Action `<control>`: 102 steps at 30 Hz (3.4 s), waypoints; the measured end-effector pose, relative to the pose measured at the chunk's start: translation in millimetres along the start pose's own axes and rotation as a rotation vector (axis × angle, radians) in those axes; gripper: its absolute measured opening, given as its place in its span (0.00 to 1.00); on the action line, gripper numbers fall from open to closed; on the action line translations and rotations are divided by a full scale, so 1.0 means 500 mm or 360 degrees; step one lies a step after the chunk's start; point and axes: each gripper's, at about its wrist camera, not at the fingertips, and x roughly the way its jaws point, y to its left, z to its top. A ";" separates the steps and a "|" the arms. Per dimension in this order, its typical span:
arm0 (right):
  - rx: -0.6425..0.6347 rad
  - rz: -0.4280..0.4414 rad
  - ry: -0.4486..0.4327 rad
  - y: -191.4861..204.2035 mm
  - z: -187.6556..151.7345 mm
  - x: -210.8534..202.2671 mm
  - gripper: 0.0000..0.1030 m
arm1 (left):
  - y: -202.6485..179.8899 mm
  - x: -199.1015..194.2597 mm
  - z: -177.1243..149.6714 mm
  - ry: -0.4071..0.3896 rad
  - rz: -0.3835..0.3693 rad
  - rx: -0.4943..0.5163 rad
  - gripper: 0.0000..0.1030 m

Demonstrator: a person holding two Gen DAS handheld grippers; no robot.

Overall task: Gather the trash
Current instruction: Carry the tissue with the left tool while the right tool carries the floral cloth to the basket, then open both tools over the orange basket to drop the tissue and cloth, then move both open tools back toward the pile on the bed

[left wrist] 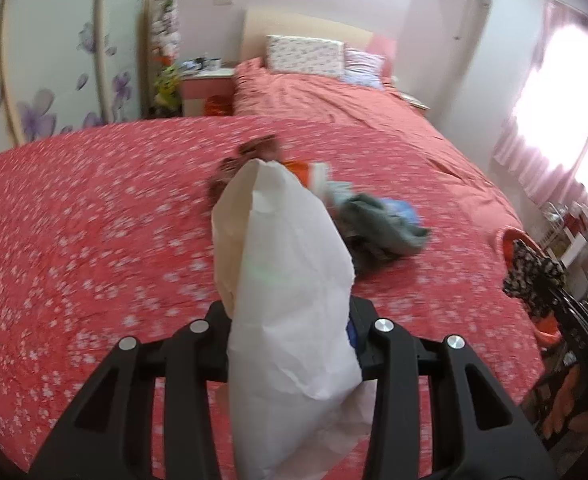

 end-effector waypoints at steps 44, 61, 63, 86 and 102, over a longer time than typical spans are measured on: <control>0.0483 -0.0516 -0.0412 -0.398 0.015 -0.058 0.14 | -0.725 0.229 -0.016 0.0233 -0.0762 0.0652 0.39; 0.0615 -0.0414 -0.0322 -0.453 0.018 -0.008 0.39 | -0.746 0.347 -0.014 0.0342 -0.0641 0.0596 0.66; 0.0609 -0.0424 -0.0313 -0.449 0.015 -0.011 0.40 | -0.730 0.347 -0.008 0.0339 -0.0617 0.0578 0.67; 0.0317 -0.0354 -0.0227 -0.286 0.043 -0.036 0.47 | -0.418 0.189 0.025 0.0171 -0.0232 0.0379 0.70; 0.0079 -0.0120 -0.0074 -0.072 0.011 0.008 0.47 | -0.078 0.098 0.031 0.0082 0.0096 0.0008 0.70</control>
